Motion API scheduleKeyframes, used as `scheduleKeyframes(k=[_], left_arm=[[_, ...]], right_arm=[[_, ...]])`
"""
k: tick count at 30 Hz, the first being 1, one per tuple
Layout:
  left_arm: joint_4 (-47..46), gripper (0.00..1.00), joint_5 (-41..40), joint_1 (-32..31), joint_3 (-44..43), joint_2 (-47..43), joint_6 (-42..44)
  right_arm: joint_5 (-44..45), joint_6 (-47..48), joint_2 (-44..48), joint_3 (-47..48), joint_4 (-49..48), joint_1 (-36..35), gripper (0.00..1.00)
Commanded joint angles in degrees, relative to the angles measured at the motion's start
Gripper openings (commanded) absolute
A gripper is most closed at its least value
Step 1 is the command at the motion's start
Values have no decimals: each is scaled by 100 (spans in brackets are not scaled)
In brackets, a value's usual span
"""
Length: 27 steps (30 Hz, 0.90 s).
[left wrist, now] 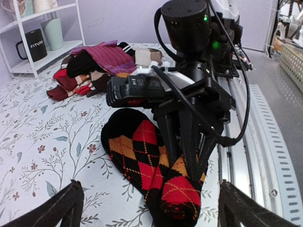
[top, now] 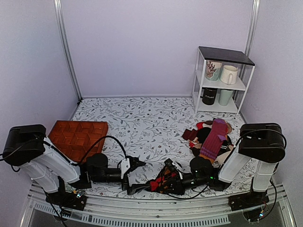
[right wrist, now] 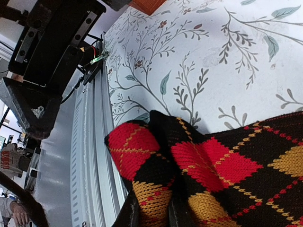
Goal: Roll the socks
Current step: Roll the sock at the center of the board.
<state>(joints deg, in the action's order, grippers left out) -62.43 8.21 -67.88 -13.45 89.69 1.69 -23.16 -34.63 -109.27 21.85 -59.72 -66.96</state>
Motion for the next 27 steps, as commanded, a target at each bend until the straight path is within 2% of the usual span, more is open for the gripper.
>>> scheduleKeyframes(k=[1, 6, 10, 16, 18, 23, 27], left_arm=[[382, 99, 352, -25, -343, 191, 154], [120, 98, 813, -41, -319, 586, 86], [161, 88, 1001, -41, -425, 1016, 67], [-114, 81, 993, -41, -457, 1307, 47], [-48, 76, 1028, -35, -531, 1350, 111], [34, 73, 1086, -26, -644, 1366, 132], [194, 65, 1110, -33, -769, 1521, 137]], right_arm=[[-12, 105, -563, -260, 2526, -59, 8], [-20, 131, -559, -253, 2536, -62, 8], [-27, 141, -586, -232, 2551, -60, 8], [-27, 149, -604, -222, 2554, -54, 8], [-31, 143, -604, -217, 2563, -56, 8], [-31, 151, -604, -220, 2562, -54, 8], [-29, 163, -604, -224, 2562, -55, 8]])
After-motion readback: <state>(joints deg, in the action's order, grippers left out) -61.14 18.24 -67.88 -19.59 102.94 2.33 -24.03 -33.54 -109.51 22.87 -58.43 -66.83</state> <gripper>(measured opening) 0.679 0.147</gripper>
